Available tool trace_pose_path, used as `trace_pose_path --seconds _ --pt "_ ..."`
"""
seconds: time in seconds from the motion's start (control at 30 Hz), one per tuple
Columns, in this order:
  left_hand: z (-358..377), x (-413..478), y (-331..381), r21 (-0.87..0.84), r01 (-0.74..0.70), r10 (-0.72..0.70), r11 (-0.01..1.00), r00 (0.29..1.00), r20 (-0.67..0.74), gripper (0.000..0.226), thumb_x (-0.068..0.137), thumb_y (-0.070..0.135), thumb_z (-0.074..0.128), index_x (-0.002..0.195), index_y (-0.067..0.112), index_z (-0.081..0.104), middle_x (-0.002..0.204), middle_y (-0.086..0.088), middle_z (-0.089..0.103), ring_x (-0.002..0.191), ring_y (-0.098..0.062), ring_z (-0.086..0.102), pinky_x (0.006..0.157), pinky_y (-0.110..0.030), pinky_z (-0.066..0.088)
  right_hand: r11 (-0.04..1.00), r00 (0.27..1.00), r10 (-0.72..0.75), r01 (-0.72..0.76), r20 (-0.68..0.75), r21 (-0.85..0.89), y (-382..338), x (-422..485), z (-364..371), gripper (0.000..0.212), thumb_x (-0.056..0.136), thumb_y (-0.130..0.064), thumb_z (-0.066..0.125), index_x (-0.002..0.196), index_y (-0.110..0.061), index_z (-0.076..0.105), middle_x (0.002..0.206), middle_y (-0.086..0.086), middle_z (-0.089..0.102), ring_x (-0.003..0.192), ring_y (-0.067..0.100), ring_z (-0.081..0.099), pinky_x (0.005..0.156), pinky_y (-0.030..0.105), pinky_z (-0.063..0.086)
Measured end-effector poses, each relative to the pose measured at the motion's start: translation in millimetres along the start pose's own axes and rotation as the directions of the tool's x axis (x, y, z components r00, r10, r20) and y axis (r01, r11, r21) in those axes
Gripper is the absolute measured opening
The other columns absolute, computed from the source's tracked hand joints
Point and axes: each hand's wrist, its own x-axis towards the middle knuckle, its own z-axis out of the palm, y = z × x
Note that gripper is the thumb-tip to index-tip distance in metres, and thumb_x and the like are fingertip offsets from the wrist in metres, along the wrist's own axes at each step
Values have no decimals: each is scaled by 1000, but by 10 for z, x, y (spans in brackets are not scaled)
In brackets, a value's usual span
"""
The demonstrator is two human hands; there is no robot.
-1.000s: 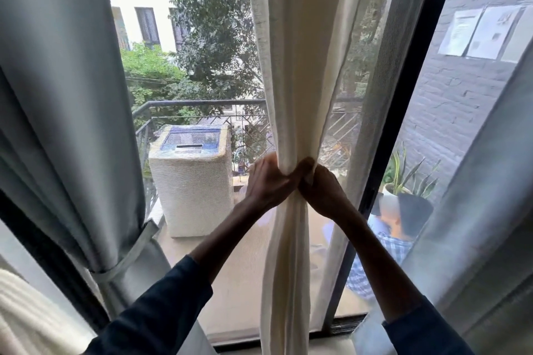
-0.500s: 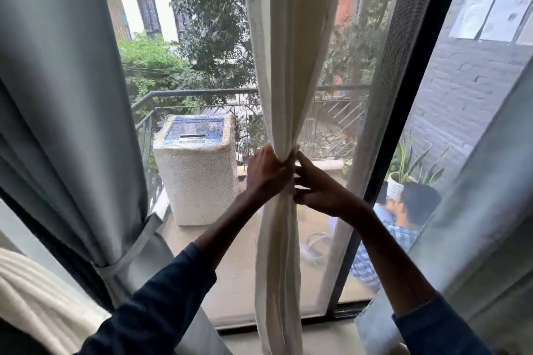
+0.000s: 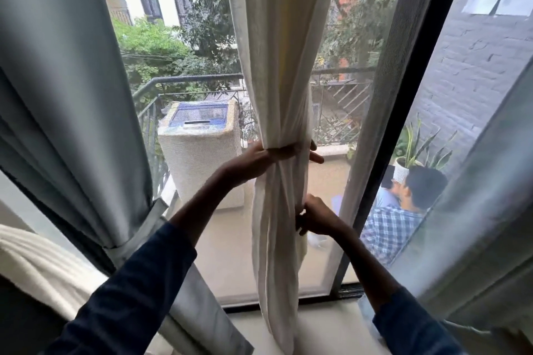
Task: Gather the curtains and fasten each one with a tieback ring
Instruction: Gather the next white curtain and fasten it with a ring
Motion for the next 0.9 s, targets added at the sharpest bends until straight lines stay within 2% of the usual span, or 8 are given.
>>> trace_pose_path --seconds 0.13,0.3,0.4,0.5,0.63,0.7,0.77,0.9 --pt "28 -15 32 19 -3 4 1000 998 -57 31 105 3 40 133 -7 50 127 -23 66 125 -28 60 105 -34 48 974 995 104 -103 -4 -203 152 22 36 17 87 -1 59 71 -7 61 73 18 75 54 20 72 41 21 49" --pt "58 63 -42 100 28 -5 995 974 -226 26 105 0 41 124 -12 52 117 -31 68 110 -27 64 103 -43 47 889 986 120 -158 -114 -430 238 -35 -42 28 79 -1 51 61 -15 36 79 14 52 75 32 54 63 30 36" --pt "71 115 -139 179 50 15 983 939 -345 19 104 6 49 116 -2 61 105 -18 74 100 -18 68 95 -37 53 898 978 96 -164 -184 -407 250 -85 -131 31 74 -3 53 53 -16 35 69 10 53 69 29 51 57 29 31" --pt "114 151 -313 218 116 -11 969 902 -431 16 100 9 57 111 -1 63 98 -13 75 92 -14 72 86 -32 58 916 979 84 -148 -184 -372 260 -146 -222 23 77 -9 62 56 -9 55 65 13 62 67 32 59 55 32 38" --pt "241 135 -597 279 217 -67 936 884 -462 14 99 10 56 103 1 67 95 -12 75 91 -21 72 88 -43 59 940 981 29 -92 -190 -328 246 -263 -225 37 89 -33 68 56 -21 56 57 -6 58 58 8 55 58 30 40" --pt "335 129 -673 287 210 -59 935 887 -458 15 99 6 53 102 -1 66 94 -13 75 89 -21 71 86 -41 59 940 979 44 -107 -198 -323 212 -318 -202 24 89 -36 67 72 -20 70 74 2 72 76 18 68 69 32 51" --pt "422 144 -710 296 209 -53 932 886 -460 17 100 8 51 104 1 65 93 -11 75 87 -17 71 83 -37 59 934 970 79 -152 -228 -324 161 -362 -186 27 87 -38 62 81 -14 73 84 12 75 88 29 70 76 39 56" --pt "530 217 -734 300 225 -61 927 879 -472 18 97 13 51 105 6 66 93 -7 76 90 -20 72 84 -38 59 885 938 106 -240 -331 -398 88 -398 -162 34 84 -30 62 61 -5 60 68 18 62 89 41 64 75 40 53"
